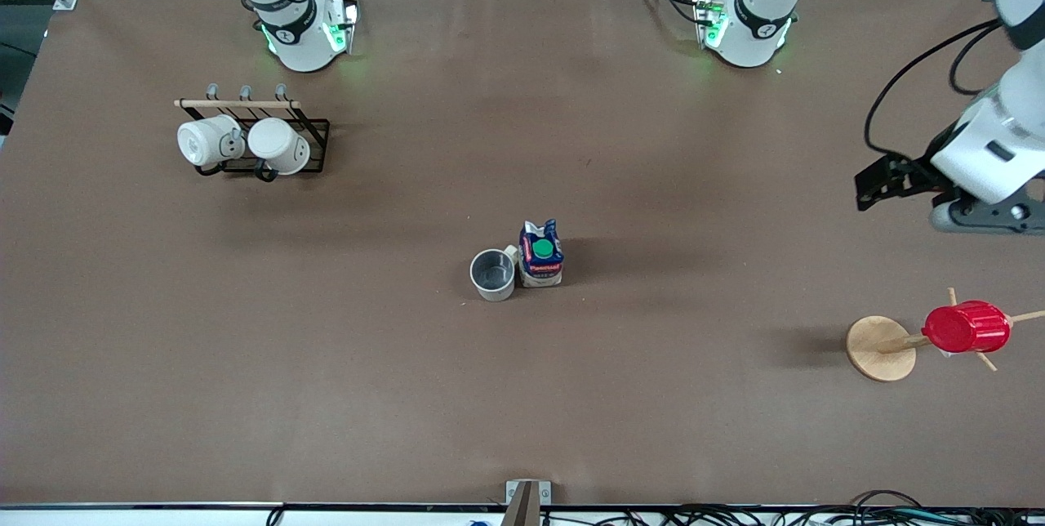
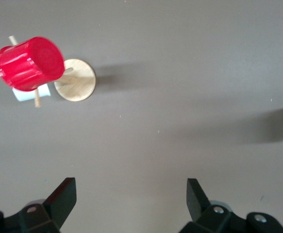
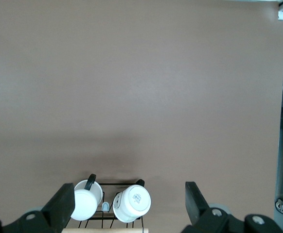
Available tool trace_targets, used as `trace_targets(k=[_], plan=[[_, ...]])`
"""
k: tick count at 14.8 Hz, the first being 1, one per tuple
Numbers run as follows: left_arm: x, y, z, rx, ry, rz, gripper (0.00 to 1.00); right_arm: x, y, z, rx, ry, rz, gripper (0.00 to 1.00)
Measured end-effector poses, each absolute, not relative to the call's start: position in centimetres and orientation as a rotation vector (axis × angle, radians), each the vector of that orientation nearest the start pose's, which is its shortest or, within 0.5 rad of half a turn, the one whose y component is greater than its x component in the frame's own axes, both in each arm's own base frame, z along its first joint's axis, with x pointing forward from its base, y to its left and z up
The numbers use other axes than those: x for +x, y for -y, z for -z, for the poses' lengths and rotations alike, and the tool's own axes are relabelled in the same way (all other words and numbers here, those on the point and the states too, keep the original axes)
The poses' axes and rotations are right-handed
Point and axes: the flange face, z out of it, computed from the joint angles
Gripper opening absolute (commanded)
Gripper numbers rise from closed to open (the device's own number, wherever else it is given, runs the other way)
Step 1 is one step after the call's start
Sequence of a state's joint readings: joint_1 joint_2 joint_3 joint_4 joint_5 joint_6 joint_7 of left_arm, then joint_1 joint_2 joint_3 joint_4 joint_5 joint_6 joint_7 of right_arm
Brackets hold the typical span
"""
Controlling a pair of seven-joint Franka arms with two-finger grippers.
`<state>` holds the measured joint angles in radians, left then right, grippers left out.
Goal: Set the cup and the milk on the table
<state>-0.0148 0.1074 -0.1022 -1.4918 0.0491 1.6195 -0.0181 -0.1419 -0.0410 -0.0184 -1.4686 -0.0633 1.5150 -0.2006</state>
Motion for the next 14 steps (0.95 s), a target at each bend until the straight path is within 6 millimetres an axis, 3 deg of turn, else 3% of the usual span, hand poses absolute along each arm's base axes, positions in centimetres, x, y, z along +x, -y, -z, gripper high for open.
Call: trace_targets(k=[4,8,11,14], plan=[[56.2,5.8,-63.1,-3.104,-0.174,0.005,1.0,52.9,8.6,-68.7,-3.215,0.074,0.12,1.0],[53.5,5.3,-63.1,-3.128,-0.181,-0.023,1.0,53.2,8.8,-68.2,-3.214,0.073,0.102,1.0],[51.1,6.3,-63.6,-3.121,-0.21,-0.007,1.0,53.3,8.9,-68.0,-3.214,0.068,0.098,1.0],[50.4,6.5,-64.1,-3.118,-0.217,0.011,1.0,53.3,8.9,-68.2,-3.207,0.069,0.11,1.0]])
